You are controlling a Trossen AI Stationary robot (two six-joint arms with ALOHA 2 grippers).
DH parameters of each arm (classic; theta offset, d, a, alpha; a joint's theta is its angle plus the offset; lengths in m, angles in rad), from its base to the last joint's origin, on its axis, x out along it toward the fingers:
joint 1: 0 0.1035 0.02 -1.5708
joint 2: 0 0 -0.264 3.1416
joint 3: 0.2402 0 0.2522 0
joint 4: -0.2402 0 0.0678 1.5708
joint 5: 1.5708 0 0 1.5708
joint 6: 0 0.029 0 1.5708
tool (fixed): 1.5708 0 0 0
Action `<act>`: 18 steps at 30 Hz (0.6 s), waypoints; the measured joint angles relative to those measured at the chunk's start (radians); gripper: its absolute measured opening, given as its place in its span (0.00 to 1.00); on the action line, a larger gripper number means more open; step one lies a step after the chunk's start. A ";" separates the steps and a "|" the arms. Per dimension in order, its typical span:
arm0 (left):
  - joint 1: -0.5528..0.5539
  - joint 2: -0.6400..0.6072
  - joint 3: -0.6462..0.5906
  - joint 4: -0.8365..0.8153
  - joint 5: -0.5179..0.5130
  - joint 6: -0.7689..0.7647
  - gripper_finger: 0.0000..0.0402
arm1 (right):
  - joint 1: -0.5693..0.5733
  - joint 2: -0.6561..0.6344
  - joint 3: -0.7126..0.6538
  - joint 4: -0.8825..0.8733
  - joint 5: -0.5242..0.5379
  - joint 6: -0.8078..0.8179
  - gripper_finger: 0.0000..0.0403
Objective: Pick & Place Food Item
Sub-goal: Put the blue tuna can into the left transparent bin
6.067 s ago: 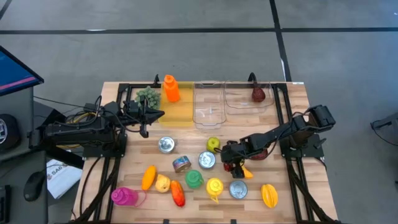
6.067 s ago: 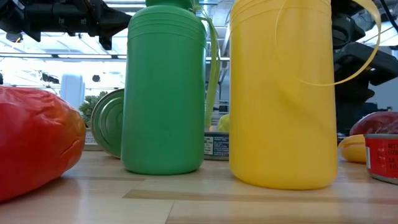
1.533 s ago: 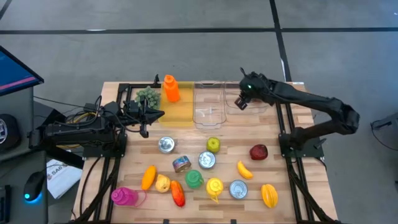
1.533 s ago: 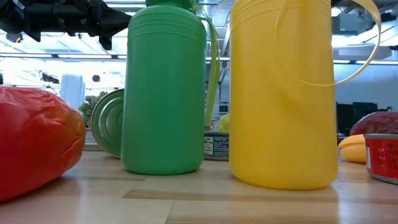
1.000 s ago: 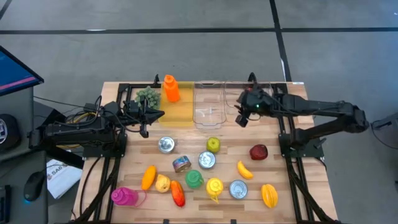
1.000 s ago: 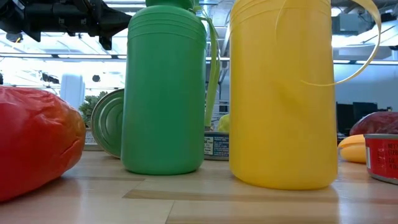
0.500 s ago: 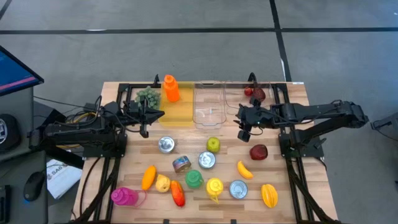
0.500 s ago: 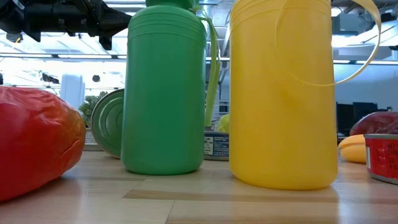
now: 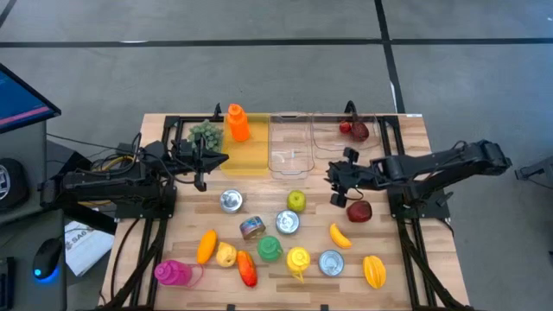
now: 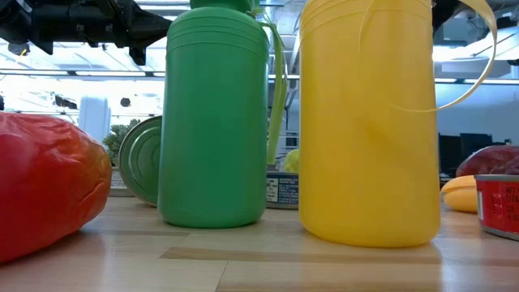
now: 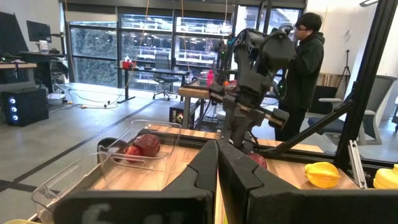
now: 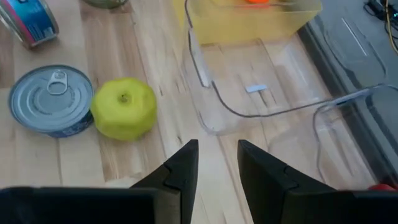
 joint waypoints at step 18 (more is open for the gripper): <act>0.000 0.000 0.000 0.000 0.000 0.000 0.00 | -0.022 -0.052 -0.127 0.293 0.015 -0.224 0.27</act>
